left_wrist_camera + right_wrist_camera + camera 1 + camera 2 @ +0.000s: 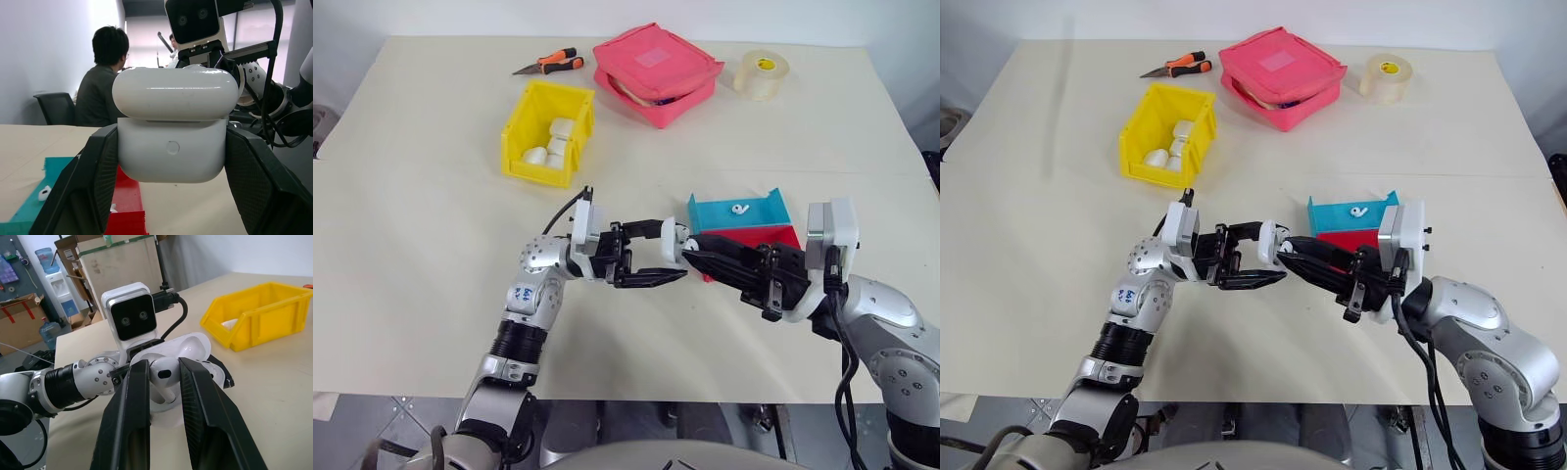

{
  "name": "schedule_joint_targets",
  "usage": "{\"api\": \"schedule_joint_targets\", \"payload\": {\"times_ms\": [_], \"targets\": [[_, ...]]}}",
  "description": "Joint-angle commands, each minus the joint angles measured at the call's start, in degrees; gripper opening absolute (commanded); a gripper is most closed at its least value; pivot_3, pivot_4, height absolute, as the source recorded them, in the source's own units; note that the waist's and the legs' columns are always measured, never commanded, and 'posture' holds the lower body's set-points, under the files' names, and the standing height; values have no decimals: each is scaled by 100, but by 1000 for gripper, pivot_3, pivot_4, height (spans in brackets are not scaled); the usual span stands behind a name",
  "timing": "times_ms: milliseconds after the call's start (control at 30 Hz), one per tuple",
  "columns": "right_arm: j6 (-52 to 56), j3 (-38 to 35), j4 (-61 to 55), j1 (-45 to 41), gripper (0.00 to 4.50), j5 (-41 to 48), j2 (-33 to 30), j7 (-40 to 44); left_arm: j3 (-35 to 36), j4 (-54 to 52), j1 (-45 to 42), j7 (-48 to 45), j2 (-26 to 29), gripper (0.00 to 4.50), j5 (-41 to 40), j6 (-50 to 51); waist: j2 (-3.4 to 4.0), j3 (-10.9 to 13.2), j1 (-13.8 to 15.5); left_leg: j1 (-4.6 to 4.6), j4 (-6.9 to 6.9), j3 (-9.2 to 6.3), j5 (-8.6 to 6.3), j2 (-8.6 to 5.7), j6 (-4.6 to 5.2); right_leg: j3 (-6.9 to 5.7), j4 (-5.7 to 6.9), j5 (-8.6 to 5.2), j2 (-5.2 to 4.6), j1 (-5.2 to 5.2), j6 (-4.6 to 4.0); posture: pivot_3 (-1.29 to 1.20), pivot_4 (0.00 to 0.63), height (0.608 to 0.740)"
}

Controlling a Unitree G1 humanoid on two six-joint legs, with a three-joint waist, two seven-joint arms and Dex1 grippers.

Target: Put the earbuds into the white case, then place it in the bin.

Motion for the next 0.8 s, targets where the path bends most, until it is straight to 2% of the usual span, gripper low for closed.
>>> {"api": "schedule_joint_targets", "payload": {"times_ms": [33, 467, 800], "targets": [[232, 262, 117, 116, 490, -142, -45, -92, 124, -323, -113, -55, -168, 2803, -286, -276, 0, 0, 0, 0, 0, 0, 0, 0, 0, 0, 0, 0, 0, 0, 0, 0, 150, 740], [349, 483, -156, 25, 490, 303, 98, -447, 149, 105, -247, -123, -340, 2803, -178, -595, -1, 0, -2, 0, 1, -1, 0, 1, 0, -2, 0, 0, 0, 1, 0, 0, 150, 740], [203, 597, 133, 107, 490, -361, -194, -98, 141, 13, -266, -140, -352, 2803, -202, -534, 0, 0, -1, 0, 0, -1, 0, 1, 0, -2, 0, 0, 0, 1, 0, 0, 150, 740]]}}
